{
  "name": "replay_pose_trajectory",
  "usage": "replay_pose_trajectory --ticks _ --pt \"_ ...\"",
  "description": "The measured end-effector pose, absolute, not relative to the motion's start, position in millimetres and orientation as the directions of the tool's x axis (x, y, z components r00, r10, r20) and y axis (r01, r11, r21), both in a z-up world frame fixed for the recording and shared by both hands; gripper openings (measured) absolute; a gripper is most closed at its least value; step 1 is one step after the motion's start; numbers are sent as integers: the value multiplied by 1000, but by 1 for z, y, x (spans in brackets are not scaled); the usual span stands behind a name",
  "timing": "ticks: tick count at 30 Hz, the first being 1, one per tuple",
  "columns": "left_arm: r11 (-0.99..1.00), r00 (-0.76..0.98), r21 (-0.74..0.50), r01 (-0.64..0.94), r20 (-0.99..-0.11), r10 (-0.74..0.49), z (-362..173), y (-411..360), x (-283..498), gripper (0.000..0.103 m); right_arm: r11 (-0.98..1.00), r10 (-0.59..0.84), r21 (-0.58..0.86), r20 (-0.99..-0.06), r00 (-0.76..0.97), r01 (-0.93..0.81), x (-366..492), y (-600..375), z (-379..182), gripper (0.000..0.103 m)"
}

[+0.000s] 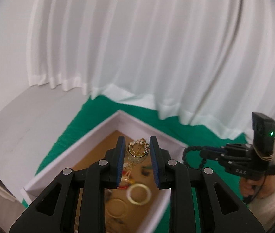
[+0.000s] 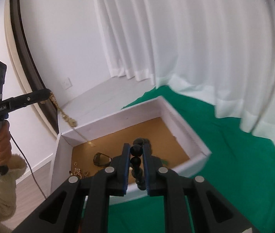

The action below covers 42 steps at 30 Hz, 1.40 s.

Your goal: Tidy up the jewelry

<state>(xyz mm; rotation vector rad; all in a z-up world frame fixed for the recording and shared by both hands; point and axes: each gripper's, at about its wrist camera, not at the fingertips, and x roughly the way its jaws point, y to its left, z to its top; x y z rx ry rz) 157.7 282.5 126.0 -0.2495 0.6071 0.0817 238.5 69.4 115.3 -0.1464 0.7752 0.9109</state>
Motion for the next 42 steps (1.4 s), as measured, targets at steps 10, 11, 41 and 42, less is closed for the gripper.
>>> replay_pose_trajectory --ticks 10,11,41,42 --pt "950 692 -196 -241 -721 27 21 326 238 24 611 565 191 -785 254 -768 308 175 35 13" --pt "950 674 -190 -249 -738 30 7 328 244 25 614 552 199 -800 235 -764 314 183 24 13" --pt "859 657 -30 -511 -658 369 31 228 107 102 656 516 85 -775 363 -750 222 142 43 78" --pt "846 648 -16 -534 -650 397 32 227 103 102 655 515 78 -774 368 -752 218 141 44 78"
